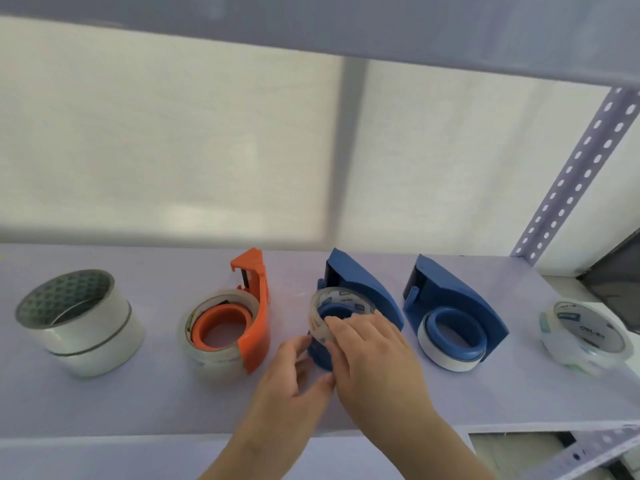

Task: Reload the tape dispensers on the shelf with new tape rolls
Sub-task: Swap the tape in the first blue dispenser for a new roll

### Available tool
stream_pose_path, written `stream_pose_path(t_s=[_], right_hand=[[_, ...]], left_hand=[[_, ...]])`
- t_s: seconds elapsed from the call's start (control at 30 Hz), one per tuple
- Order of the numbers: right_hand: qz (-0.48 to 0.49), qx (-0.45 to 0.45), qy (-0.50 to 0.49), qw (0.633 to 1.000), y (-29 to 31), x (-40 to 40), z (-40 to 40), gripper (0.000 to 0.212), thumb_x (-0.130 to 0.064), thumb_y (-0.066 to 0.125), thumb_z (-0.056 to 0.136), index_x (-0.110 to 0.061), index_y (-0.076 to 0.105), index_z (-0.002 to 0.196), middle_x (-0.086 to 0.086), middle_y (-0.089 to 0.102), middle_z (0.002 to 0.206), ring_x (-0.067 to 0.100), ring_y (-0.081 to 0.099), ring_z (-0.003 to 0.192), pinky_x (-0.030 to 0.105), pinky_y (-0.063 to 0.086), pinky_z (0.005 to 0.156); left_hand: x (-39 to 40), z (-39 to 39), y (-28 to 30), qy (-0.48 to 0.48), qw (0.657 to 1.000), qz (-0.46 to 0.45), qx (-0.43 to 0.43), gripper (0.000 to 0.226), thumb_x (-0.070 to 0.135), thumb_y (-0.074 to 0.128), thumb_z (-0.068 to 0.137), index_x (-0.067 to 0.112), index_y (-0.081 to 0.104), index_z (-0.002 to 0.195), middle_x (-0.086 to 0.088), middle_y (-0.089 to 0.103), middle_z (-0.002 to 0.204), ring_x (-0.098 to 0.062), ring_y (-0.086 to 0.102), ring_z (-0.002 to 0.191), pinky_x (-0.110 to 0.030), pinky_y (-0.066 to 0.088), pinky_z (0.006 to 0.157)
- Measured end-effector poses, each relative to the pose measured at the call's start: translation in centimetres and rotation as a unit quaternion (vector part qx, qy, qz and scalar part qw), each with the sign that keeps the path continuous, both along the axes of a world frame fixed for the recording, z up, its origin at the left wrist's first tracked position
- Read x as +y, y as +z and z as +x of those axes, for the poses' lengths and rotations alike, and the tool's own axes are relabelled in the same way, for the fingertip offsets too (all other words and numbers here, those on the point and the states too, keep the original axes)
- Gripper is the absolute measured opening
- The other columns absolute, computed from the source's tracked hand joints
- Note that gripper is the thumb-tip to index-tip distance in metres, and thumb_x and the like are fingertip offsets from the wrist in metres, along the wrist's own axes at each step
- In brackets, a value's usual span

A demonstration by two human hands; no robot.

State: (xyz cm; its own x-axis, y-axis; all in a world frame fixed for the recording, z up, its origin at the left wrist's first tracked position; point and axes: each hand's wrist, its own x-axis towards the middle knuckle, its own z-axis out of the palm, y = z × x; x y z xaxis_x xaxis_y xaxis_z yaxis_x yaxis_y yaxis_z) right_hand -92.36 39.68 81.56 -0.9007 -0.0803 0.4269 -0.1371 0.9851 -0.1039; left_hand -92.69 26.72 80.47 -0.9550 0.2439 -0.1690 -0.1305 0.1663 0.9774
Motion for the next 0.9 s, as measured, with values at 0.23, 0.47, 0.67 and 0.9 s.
stream_pose_path(t_s=[0.23,0.47,0.67,0.9], right_hand=[[0.018,-0.032,0.027,0.999,-1.4,-0.3,0.8,0.042,-0.025,0.083,0.06,-0.021,0.075,0.101,-0.008,0.074,0.079,0.017,0.071,0.08,0.029,0.058,0.073],[-0.073,0.013,0.002,0.997,-2.5,-0.3,1.0,0.025,-0.025,0.067,0.071,-0.019,0.075,0.094,-0.011,0.072,0.086,0.01,0.067,0.086,0.015,0.05,0.075],[-0.386,0.045,0.016,0.921,-1.1,-0.4,3.1,0.028,-0.019,0.07,0.076,-0.026,0.07,0.103,-0.024,0.067,0.097,0.0,0.06,0.1,0.007,0.044,0.086],[-0.663,-0.101,0.039,0.741,-0.1,-2.1,4.8,0.029,0.003,0.068,0.08,-0.021,0.074,0.095,-0.002,0.076,0.102,0.006,0.07,0.094,0.017,0.055,0.071]], left_hand=[[-0.3,-0.9,0.4,0.031,0.997,0.045,-0.06,0.031,0.0,0.063,0.084,0.028,0.054,0.093,0.012,0.066,0.099,0.02,0.063,0.073,-0.005,0.051,0.065],[0.0,-1.3,0.2,0.068,0.989,0.088,-0.096,0.031,0.008,0.061,0.087,0.021,0.048,0.111,0.01,0.062,0.1,-0.002,0.06,0.094,-0.013,0.05,0.077],[-0.2,-0.7,1.4,0.054,0.964,0.22,-0.137,0.048,0.052,0.059,0.065,0.018,0.072,0.097,-0.006,0.075,0.098,-0.022,0.066,0.098,-0.036,0.048,0.092],[-1.0,-0.5,3.7,0.001,0.97,0.227,-0.088,0.048,0.044,0.062,0.066,0.005,0.074,0.092,-0.018,0.075,0.093,-0.029,0.071,0.087,-0.041,0.055,0.082]])
